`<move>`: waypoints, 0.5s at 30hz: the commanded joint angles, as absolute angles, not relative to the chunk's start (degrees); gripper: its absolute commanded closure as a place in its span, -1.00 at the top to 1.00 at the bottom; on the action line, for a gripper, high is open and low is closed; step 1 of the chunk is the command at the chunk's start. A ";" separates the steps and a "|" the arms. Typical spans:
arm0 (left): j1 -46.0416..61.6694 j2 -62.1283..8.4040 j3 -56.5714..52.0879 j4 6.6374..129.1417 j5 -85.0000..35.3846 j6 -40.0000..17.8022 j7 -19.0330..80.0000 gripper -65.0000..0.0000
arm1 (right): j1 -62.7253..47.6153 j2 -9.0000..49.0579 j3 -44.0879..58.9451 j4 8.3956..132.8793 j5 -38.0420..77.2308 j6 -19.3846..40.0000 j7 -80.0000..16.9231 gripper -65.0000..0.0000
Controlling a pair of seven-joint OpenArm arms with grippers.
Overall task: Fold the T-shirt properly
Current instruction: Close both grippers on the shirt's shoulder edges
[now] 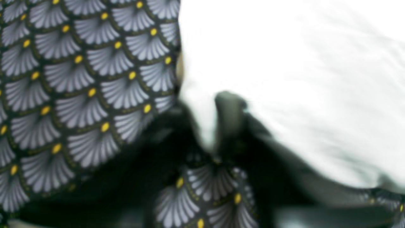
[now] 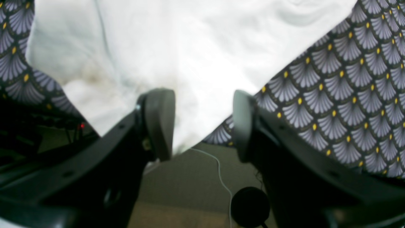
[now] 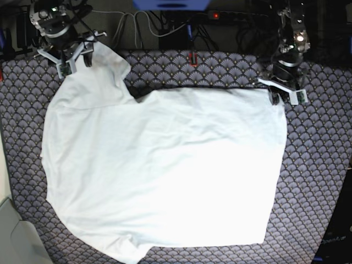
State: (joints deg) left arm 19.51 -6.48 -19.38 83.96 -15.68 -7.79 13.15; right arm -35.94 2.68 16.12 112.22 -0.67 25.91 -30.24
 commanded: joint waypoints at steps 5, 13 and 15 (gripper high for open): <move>19.47 -6.73 -19.82 84.62 -15.87 -7.69 12.44 -0.95 | -35.91 2.86 17.36 113.10 -0.22 26.24 -29.05 -0.06; 19.65 -6.73 -19.82 84.62 -15.87 -7.78 12.44 -0.99 | -34.33 2.68 21.23 113.10 -0.13 28.62 -29.14 -0.06; 19.65 -6.73 -19.82 84.62 -15.87 -7.78 12.44 -0.99 | -33.19 2.42 22.46 113.10 -0.13 33.19 -30.81 -0.05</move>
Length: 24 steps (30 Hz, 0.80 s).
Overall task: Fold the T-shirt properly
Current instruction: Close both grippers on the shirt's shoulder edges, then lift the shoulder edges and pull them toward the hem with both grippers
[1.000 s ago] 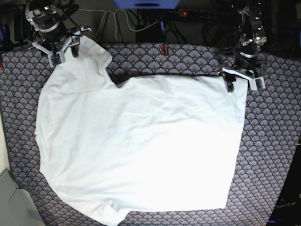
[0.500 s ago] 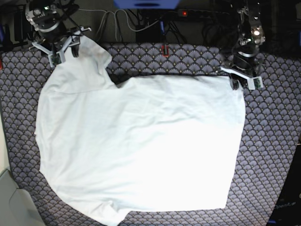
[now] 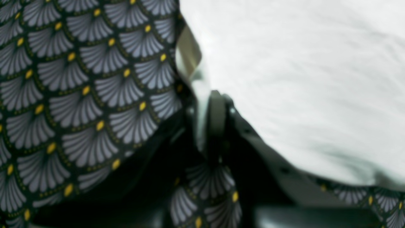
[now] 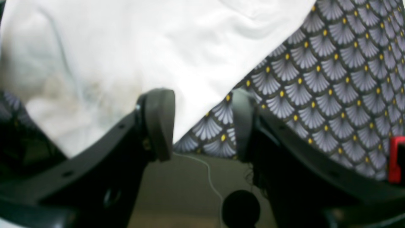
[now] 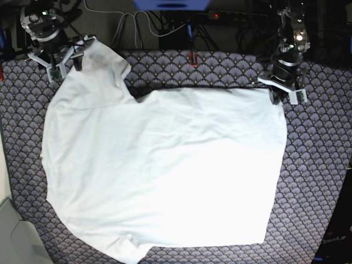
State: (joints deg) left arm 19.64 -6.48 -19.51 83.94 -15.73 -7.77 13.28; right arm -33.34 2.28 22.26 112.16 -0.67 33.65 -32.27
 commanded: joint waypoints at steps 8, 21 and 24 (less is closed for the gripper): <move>19.74 -6.73 -19.82 84.79 -15.87 -7.87 12.44 -0.99 | -24.04 0.13 31.25 108.18 -0.13 40.00 -42.59 -0.05; 19.74 -6.81 -19.82 85.05 -15.87 -7.87 12.44 -0.99 | -23.08 0.04 33.10 104.22 -0.22 40.00 -42.68 -0.06; 19.74 -6.90 -19.82 85.05 -15.87 -7.87 12.44 -0.99 | -23.08 0.04 33.10 104.31 -0.22 40.00 -42.68 -0.06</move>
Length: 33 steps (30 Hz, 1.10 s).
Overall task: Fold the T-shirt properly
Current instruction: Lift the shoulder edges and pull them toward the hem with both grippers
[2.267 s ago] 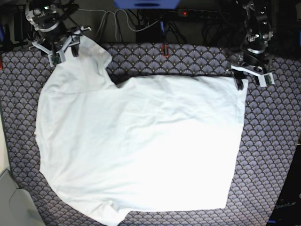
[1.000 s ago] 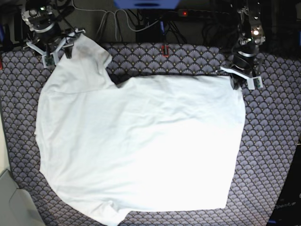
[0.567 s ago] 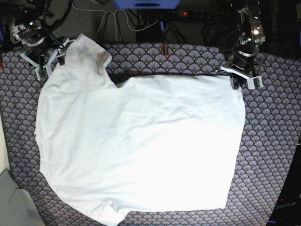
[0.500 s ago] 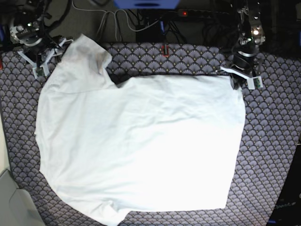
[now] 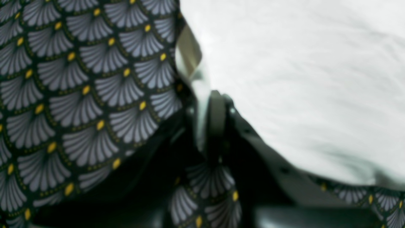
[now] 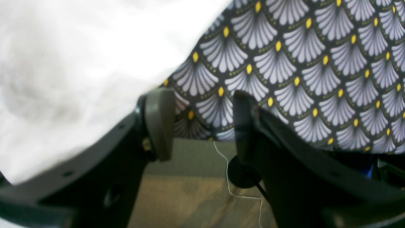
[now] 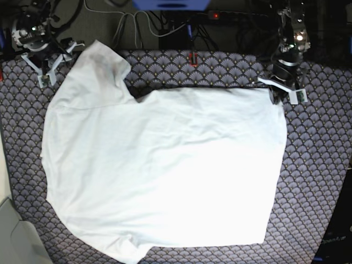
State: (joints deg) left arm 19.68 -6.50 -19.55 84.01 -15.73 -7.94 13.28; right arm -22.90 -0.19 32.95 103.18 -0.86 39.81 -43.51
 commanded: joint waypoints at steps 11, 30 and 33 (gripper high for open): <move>19.74 -6.90 -19.82 84.97 -15.60 -7.87 12.44 -0.99 | -22.64 -2.15 32.92 107.03 -0.13 40.00 -42.77 -0.06; 19.74 -7.08 -19.82 84.79 -15.43 -7.78 12.53 -0.99 | -21.41 -3.30 32.13 102.90 -0.13 40.00 -42.42 -0.06; 19.74 -7.08 -19.82 84.79 -15.34 -7.78 12.53 -0.99 | -21.41 -3.30 30.99 102.37 -0.13 40.00 -42.42 -0.06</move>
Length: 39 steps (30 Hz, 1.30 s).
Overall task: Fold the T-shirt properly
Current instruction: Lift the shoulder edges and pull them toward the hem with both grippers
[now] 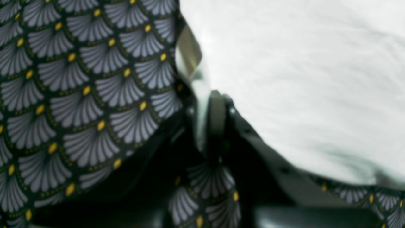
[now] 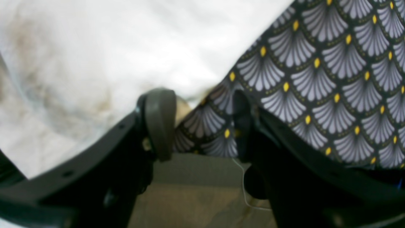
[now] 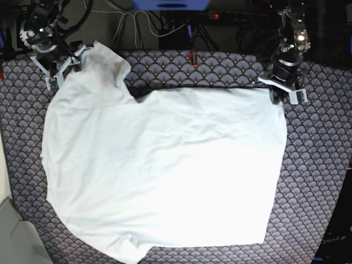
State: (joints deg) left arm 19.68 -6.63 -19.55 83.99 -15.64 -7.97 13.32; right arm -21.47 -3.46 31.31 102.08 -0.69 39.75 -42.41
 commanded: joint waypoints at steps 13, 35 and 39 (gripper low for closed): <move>19.74 -7.16 -19.82 84.79 -15.34 -7.78 12.53 -0.99 | -20.09 -4.53 28.53 101.76 -0.04 40.00 -42.68 -0.12; 21.05 -7.16 -19.82 90.77 -15.34 -7.52 12.53 -0.99 | -18.77 -4.00 28.97 107.82 -0.31 40.00 -42.77 -0.93; 20.70 -7.16 -19.82 90.77 -15.34 -7.52 12.53 -0.99 | -18.33 -2.86 29.05 109.93 -0.31 40.00 -42.77 -0.93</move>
